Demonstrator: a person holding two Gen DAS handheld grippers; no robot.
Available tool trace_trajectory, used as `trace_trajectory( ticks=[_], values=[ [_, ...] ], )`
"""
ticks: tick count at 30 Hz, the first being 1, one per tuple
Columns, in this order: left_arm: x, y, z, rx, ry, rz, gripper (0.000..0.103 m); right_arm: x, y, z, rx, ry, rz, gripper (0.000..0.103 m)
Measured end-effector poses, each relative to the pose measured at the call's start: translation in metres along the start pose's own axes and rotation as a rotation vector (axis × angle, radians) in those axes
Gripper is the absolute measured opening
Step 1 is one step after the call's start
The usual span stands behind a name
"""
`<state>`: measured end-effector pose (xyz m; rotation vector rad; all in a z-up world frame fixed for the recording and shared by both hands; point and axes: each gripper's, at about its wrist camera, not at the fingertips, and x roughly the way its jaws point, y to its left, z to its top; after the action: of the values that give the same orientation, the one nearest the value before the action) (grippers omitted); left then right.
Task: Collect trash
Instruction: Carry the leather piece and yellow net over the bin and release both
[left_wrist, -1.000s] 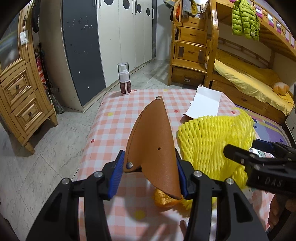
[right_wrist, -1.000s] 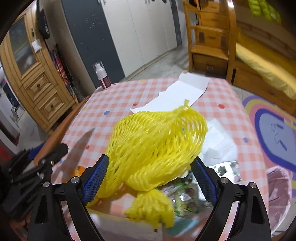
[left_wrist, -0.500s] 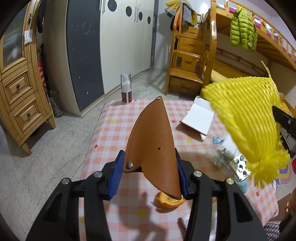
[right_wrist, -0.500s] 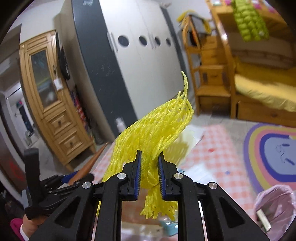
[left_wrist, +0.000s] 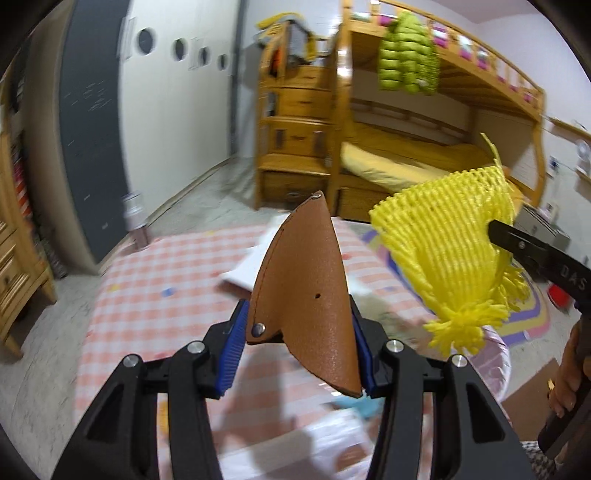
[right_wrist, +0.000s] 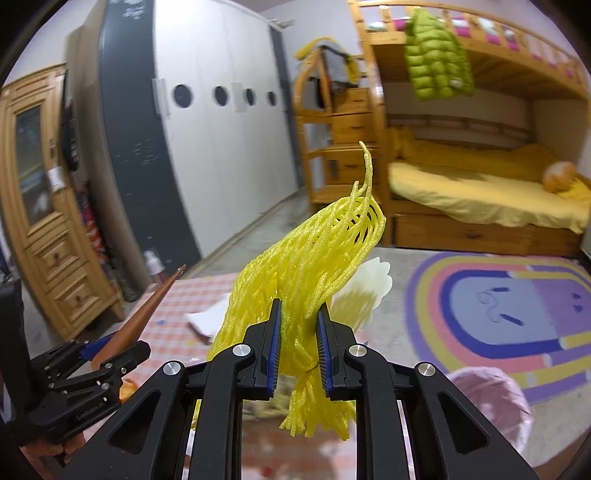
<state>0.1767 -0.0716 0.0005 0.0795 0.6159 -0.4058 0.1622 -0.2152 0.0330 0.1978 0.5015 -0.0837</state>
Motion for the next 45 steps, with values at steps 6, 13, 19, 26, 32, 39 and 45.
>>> trace_trajectory(
  ticks=[6, 13, 19, 26, 32, 39, 45],
  values=[
    [0.014, -0.063, -0.002, 0.108, -0.019, -0.075, 0.048, -0.025, -0.051, -0.007, 0.061, 0.002, -0.116, 0.019],
    [0.036, -0.133, -0.007, 0.174, 0.008, -0.237, 0.049, -0.043, -0.101, -0.035, 0.056, 0.045, -0.296, 0.02],
    [0.057, -0.192, -0.021, 0.259, 0.058, -0.34, 0.049, -0.043, -0.138, -0.065, 0.045, 0.12, -0.445, 0.023],
    [0.085, -0.233, -0.036, 0.297, 0.132, -0.443, 0.05, -0.029, -0.169, -0.092, 0.01, 0.213, -0.563, 0.024],
    [0.099, -0.231, -0.039, 0.251, 0.158, -0.467, 0.074, -0.008, -0.194, -0.113, 0.046, 0.282, -0.506, 0.059],
    [0.082, -0.193, -0.021, 0.173, 0.119, -0.362, 0.074, -0.027, -0.192, -0.104, 0.127, 0.236, -0.457, 0.06],
    [0.055, -0.16, -0.006, 0.148, 0.056, -0.289, 0.075, -0.043, -0.159, -0.077, 0.12, 0.179, -0.386, 0.06]
  ],
)
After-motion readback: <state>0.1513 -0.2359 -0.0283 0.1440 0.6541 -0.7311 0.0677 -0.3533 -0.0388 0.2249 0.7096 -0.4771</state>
